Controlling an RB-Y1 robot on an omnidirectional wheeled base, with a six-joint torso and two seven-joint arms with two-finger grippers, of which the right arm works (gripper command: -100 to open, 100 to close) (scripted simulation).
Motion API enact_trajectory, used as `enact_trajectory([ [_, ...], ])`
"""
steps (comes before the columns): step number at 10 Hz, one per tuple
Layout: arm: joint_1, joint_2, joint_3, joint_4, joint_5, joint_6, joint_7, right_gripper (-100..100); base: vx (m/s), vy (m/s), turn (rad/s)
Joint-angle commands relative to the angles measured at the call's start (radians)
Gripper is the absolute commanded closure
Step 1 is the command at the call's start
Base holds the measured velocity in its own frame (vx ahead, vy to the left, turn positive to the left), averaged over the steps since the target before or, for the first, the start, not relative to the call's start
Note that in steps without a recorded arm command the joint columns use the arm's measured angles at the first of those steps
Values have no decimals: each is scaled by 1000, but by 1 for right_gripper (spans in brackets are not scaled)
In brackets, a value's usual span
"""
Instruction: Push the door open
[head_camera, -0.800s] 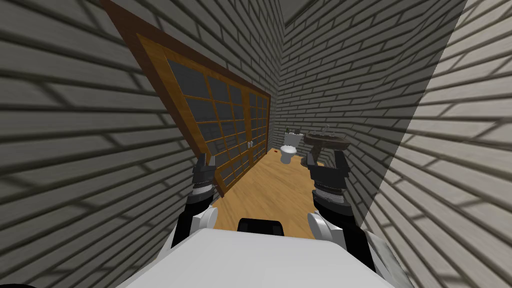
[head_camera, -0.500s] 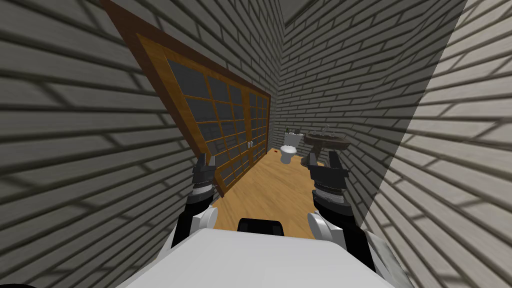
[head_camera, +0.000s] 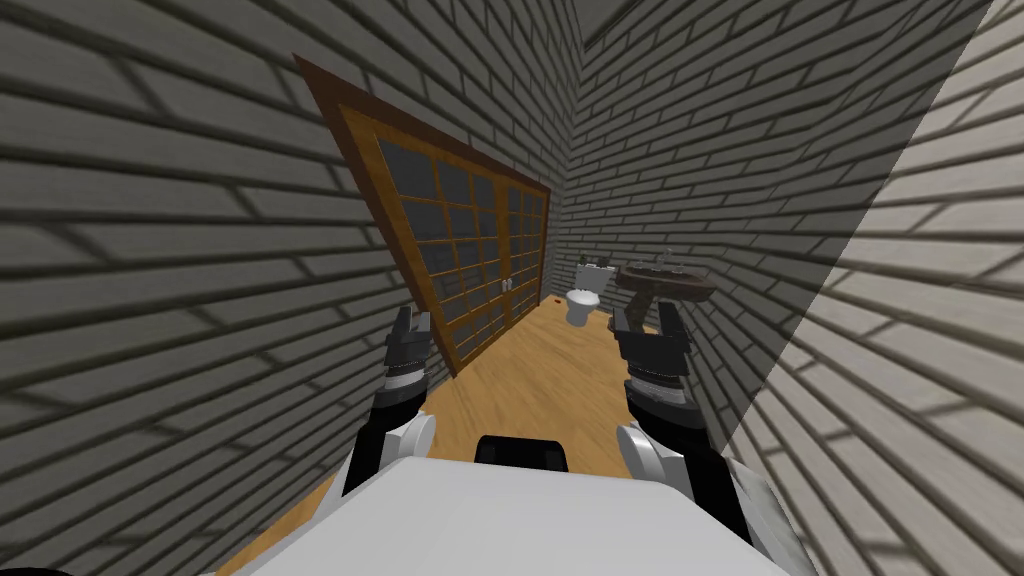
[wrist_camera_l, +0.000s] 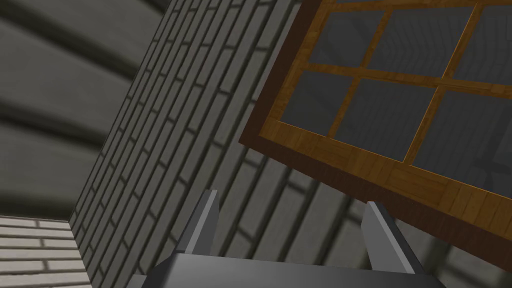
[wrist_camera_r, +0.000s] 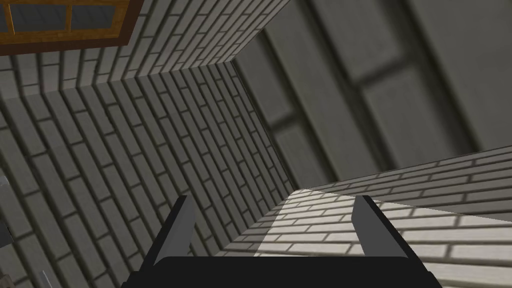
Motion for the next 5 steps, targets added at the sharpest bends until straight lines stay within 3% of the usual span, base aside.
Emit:
enact_trajectory([
  [1,-7,-3,-7,8,7,10,-3,-100,-238,-47,168],
  [3,-12,-9,-17,17,17,22,-8,-100,-249,-45,188],
  [5,-21,-16,-34,33,36,45,-17,-100,-172,-42,248],
])
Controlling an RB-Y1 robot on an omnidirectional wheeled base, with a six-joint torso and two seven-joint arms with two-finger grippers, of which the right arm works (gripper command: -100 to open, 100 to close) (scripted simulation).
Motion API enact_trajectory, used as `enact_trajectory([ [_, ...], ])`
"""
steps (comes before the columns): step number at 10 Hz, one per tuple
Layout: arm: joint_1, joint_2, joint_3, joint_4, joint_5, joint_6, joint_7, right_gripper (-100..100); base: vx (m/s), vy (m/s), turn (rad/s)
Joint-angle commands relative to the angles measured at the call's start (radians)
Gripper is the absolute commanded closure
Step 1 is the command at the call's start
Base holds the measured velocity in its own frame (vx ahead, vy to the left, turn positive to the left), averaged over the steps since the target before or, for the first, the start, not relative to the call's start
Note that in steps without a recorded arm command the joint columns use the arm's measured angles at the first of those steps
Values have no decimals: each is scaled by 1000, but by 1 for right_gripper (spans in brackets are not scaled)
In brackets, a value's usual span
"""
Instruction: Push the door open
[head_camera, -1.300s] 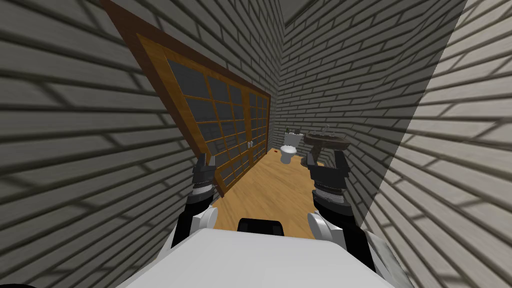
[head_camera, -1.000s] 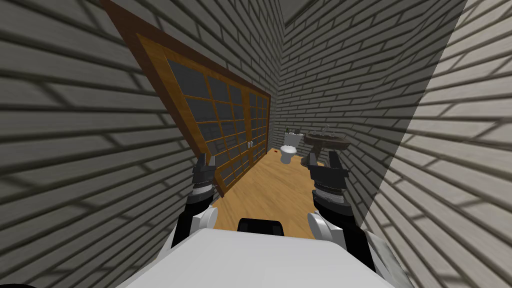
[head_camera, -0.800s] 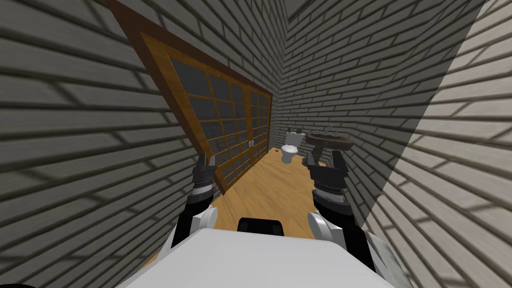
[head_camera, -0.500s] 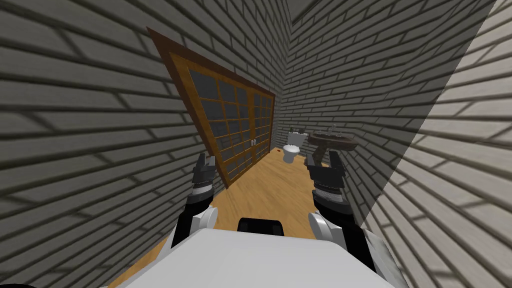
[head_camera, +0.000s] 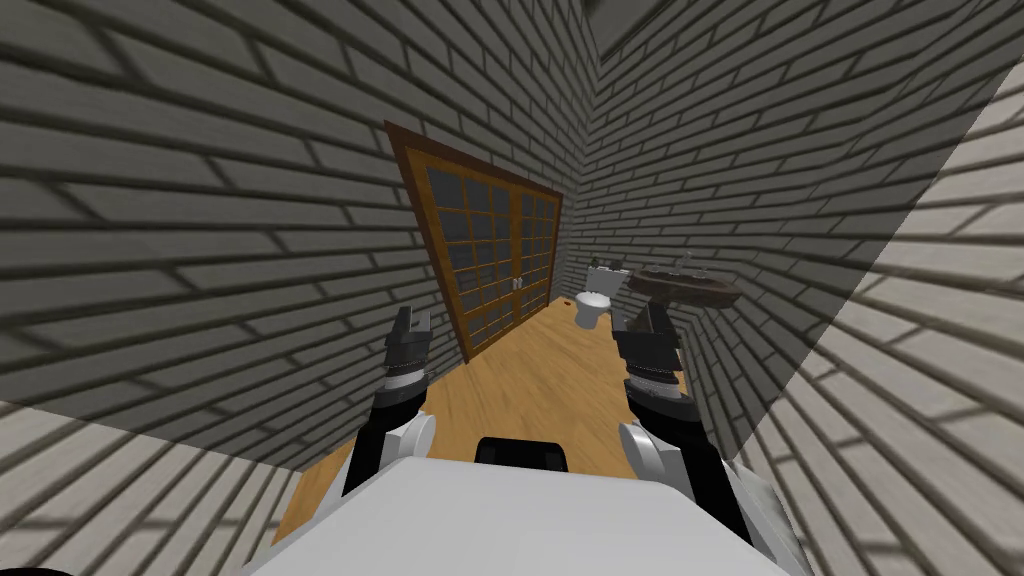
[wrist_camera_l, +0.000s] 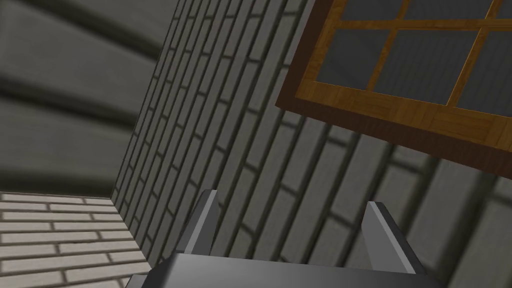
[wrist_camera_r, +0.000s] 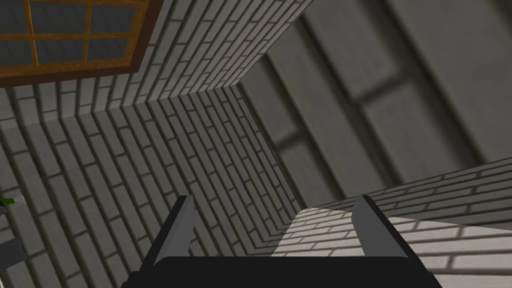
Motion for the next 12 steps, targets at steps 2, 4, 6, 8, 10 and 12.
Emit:
enact_trajectory([
  [2,-9,-7,-19,21,22,24,-11,-100,-59,-20,262],
  [4,-19,-15,-38,39,42,48,-20,-100,-55,-9,284],
  [6,-30,-22,-58,58,64,74,-31,-100,-75,4,326],
  [8,-42,-27,-81,78,87,102,-42,-100,-35,2,287],
  [10,-54,-33,-103,99,110,130,-53,-100,10,-7,305],
  [12,-66,-38,-125,119,134,159,-65,-100,14,-9,279],
])
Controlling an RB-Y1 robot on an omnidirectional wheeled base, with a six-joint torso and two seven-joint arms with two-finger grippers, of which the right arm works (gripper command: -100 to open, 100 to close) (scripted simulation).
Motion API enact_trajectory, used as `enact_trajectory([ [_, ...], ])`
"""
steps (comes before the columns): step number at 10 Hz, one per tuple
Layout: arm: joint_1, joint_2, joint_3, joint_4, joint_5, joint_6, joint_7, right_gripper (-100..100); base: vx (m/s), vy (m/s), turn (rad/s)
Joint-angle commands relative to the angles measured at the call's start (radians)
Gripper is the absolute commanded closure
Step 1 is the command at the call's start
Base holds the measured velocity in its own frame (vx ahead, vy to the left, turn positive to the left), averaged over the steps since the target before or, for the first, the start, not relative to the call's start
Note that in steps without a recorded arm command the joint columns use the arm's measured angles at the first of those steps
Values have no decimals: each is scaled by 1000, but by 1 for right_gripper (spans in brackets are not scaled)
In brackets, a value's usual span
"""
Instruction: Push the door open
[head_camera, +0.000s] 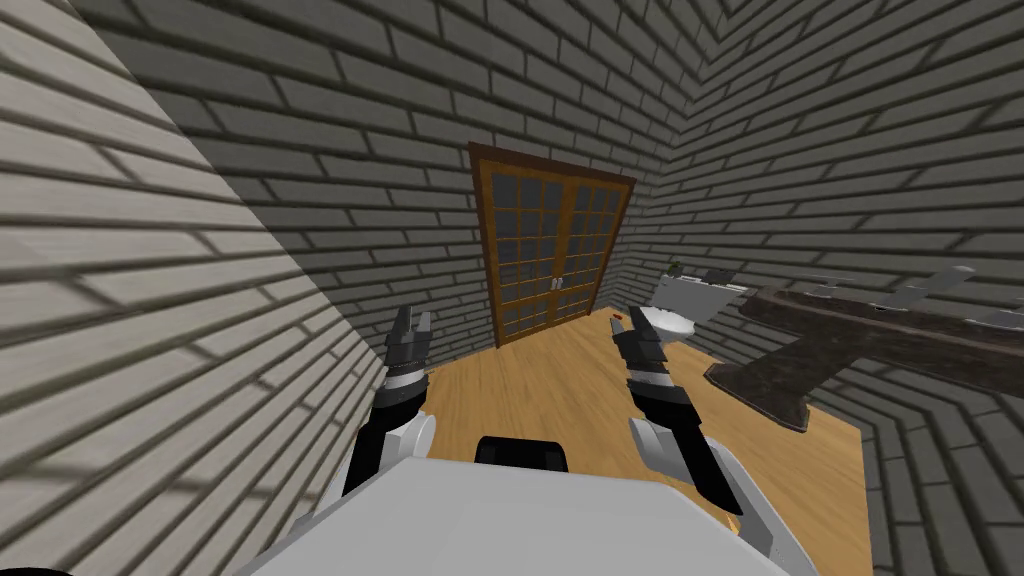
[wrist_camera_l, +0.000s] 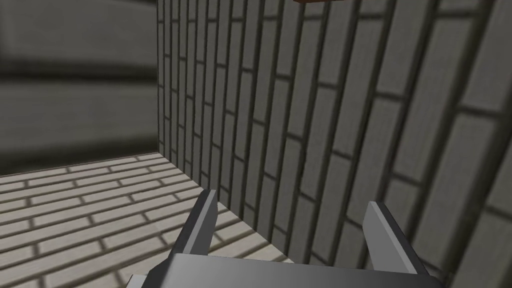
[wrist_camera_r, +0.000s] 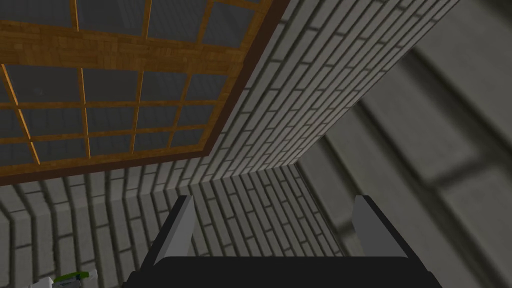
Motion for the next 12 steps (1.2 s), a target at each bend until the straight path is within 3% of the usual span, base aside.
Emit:
enact_trajectory([
  [1,-6,-3,-16,14,20,23,-10,-100,10,-4,357],
  [12,-82,-27,-158,144,169,203,-82,-100,0,-54,315],
])
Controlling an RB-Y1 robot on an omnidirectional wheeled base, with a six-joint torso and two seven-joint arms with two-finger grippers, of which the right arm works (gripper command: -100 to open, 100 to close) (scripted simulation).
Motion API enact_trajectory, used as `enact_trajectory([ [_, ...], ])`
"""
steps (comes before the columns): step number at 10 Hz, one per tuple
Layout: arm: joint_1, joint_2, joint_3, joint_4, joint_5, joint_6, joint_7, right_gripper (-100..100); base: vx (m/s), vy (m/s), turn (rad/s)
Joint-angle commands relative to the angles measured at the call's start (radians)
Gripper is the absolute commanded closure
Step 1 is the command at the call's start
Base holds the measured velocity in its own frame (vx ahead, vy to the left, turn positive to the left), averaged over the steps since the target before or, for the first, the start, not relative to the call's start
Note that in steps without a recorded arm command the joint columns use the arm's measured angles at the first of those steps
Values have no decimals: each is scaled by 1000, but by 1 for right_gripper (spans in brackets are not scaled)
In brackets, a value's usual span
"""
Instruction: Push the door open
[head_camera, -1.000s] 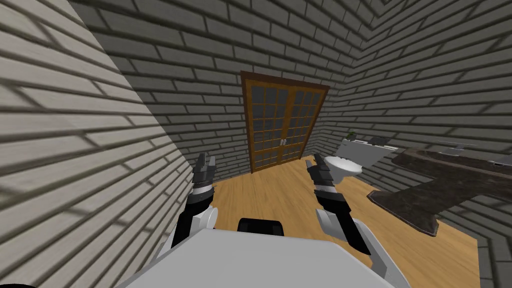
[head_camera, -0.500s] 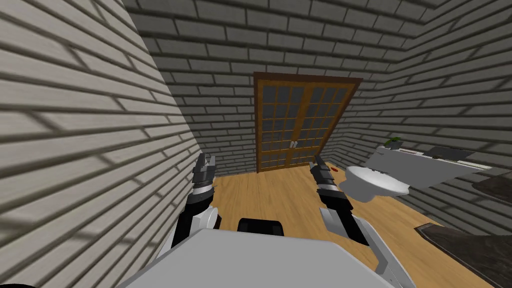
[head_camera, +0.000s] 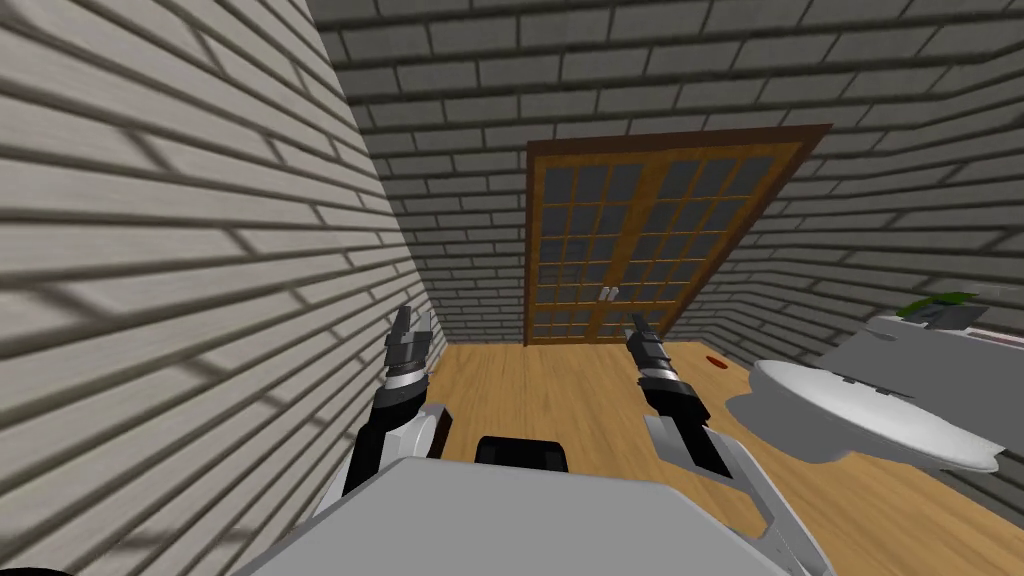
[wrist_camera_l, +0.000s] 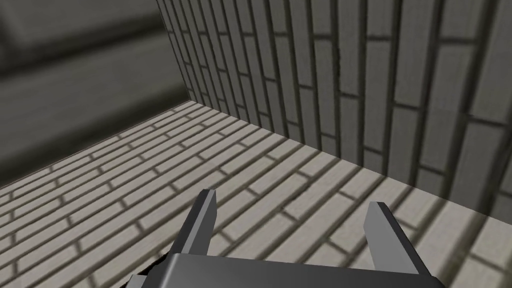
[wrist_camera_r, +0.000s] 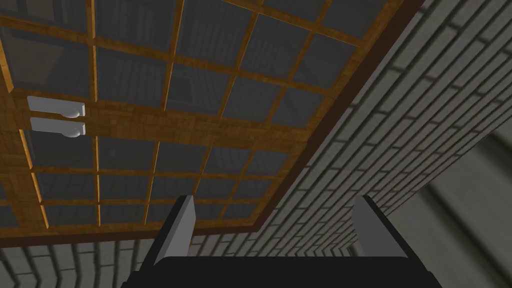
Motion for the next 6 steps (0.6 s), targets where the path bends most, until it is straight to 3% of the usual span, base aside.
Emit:
enact_trajectory([
  [1,-16,-2,-25,28,25,30,-12,-100,0,-83,369],
  [2,-25,-4,-42,43,42,51,-21,-100,15,-138,386],
  [6,-51,-10,-91,87,93,113,-45,-100,-3,-128,268],
])
